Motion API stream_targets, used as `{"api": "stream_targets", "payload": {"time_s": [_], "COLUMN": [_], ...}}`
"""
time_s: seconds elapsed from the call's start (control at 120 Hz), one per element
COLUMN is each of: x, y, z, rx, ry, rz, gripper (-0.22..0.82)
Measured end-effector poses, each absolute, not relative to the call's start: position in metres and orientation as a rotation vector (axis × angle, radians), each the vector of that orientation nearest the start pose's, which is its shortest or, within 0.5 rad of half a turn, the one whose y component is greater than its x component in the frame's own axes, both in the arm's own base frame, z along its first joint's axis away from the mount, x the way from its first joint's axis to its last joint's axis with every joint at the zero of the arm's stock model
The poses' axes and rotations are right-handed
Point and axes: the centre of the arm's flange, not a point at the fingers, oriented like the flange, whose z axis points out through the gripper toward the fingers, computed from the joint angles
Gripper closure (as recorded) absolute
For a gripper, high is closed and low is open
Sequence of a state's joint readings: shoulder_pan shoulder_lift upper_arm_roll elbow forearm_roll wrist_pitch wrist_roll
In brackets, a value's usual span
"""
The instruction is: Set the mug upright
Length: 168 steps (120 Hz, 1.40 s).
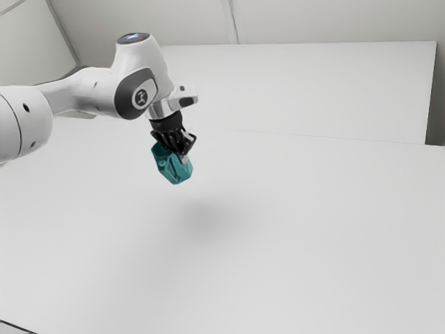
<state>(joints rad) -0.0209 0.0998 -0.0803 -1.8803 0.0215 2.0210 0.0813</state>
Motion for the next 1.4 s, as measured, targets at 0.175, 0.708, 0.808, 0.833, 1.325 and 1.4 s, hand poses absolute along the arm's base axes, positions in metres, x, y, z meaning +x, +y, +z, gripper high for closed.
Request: {"api": "stream_targets", "payload": {"time_s": [0.175,0.708,0.808,0.833,1.325,1.4], "x": [0.581,0.585,0.586,0.586,0.604,0.614], "y": [-0.053,-0.055,-0.055,-0.055,-0.057,-0.041], "z": [0.428,0.349,0.345,0.345,0.471,0.509], "rx": [-3.103,-3.1,-3.104,-3.105,-3.152,-3.154], "ry": [0.366,0.493,0.5,0.502,0.482,0.443], "rz": [-0.036,0.081,0.084,0.084,-0.22,-0.276], "gripper": [0.76,0.76,0.71,0.68,0.07,0.05]}}
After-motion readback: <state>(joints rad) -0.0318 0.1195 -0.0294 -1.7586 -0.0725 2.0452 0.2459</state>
